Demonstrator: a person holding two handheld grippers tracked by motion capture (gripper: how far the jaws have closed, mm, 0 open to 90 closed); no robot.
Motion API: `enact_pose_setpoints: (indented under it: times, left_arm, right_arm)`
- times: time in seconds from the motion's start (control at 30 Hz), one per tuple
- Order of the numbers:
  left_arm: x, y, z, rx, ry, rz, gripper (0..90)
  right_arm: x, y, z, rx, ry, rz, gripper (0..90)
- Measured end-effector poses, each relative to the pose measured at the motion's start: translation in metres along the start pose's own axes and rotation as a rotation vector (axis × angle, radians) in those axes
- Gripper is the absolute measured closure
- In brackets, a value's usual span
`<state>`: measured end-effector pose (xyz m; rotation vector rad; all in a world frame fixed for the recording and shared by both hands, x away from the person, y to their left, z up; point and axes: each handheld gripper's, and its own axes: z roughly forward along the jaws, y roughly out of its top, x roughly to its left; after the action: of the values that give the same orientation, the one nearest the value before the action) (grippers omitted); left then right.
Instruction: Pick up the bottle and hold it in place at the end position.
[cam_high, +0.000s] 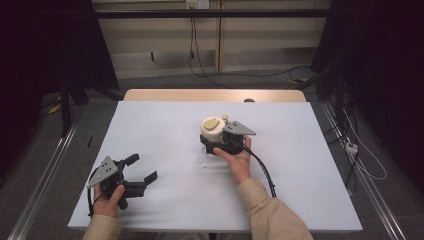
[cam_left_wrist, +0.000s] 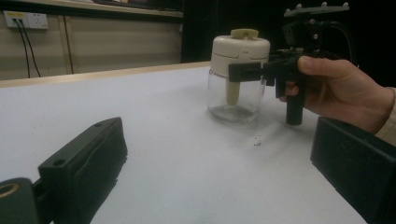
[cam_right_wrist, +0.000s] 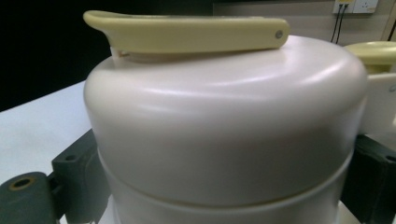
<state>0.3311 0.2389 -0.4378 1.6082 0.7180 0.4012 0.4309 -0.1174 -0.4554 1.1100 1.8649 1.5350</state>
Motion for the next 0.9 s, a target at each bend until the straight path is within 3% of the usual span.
enact_pose_setpoints:
  times: [0.4,0.9]
  left_arm:
    - [0.001,0.0003,0.0031,0.003,-0.003,0.008,3.0]
    - [0.0,0.0007,0.0074,0.005,0.005,-0.014,2.9]
  right_arm:
    - [0.0036,-0.0069,-0.0033,0.009,-0.009,-0.036,7.1]
    - [0.0031,-0.0072,-0.0039,0.018,-0.002,-0.024,7.0]
